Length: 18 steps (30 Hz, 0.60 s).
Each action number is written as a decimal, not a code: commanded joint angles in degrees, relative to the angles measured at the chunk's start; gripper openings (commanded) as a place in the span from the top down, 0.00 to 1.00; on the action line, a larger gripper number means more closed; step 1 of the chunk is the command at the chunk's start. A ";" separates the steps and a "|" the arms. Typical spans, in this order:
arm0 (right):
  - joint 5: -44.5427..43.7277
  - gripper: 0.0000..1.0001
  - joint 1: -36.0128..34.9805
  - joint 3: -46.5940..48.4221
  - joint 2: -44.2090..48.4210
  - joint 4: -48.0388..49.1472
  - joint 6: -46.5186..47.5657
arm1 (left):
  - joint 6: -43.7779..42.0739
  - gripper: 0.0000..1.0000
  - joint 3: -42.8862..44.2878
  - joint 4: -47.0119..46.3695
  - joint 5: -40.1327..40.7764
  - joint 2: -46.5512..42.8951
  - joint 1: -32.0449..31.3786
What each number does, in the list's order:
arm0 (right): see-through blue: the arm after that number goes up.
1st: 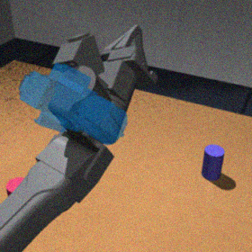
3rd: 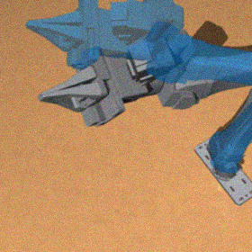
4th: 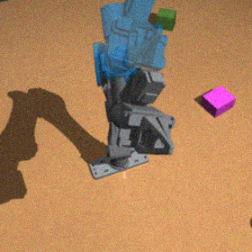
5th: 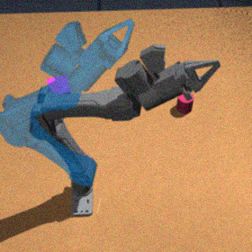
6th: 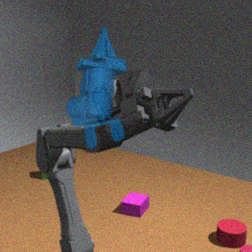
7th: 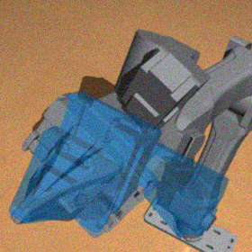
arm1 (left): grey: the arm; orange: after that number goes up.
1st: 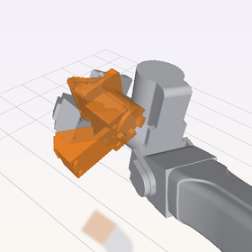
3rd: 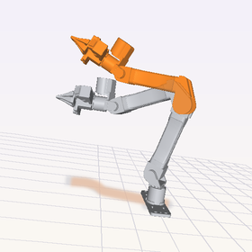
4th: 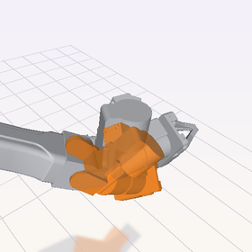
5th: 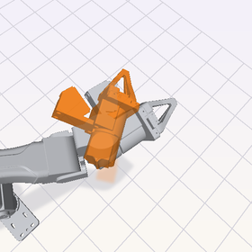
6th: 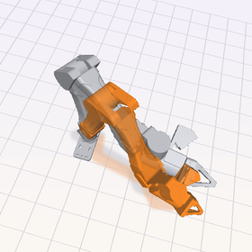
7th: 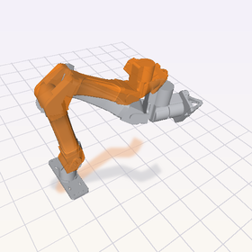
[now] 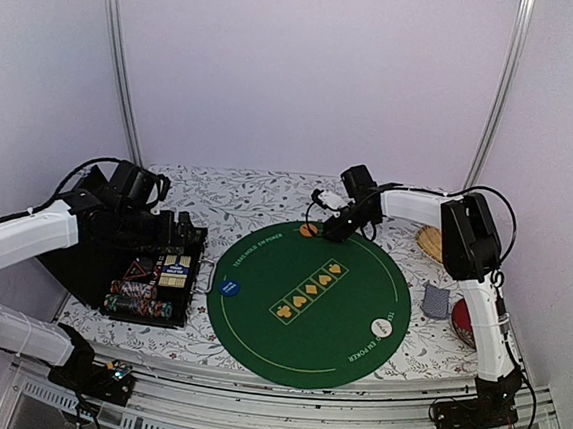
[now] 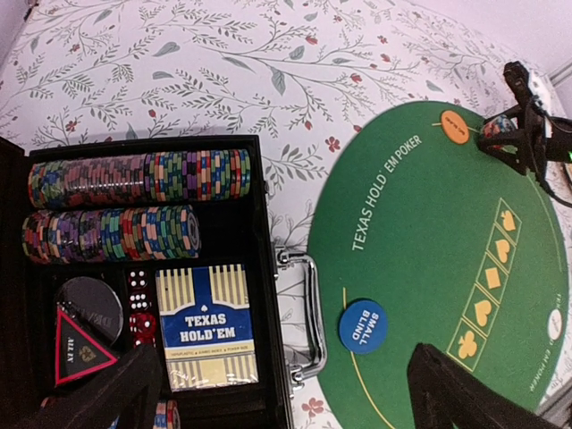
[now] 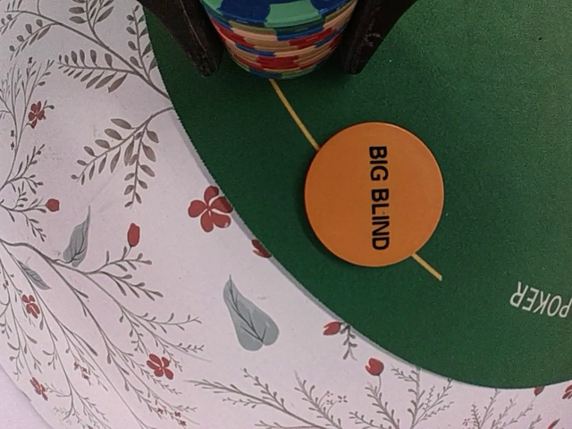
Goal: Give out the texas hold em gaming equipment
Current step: Place the poker chips pile in the big blind area.
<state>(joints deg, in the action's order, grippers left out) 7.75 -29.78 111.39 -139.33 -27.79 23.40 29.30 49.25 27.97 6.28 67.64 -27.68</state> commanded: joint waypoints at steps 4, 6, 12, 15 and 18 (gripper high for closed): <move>-1.71 0.97 -0.10 3.19 -4.57 -4.07 1.04 | -1.09 0.02 1.50 0.42 -0.35 0.83 0.53; -2.07 0.87 -0.12 3.17 -4.84 -4.49 1.08 | -1.09 0.02 1.46 0.44 -0.39 0.83 0.53; -2.65 0.67 -0.15 3.19 -5.32 -4.01 1.24 | -1.39 0.02 1.58 0.42 -0.45 1.09 0.53; -3.02 0.65 -0.16 3.21 -5.58 -3.52 1.68 | -1.51 0.02 1.63 0.42 -0.31 0.92 0.55; -3.41 0.64 -0.20 3.21 -5.77 -3.50 1.97 | -1.79 0.02 1.79 0.58 -0.06 0.83 0.52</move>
<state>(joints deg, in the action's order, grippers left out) 7.27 -29.74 114.69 -141.01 -30.44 24.32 28.56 49.39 28.21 6.26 68.14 -27.68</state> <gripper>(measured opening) 0.405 0.984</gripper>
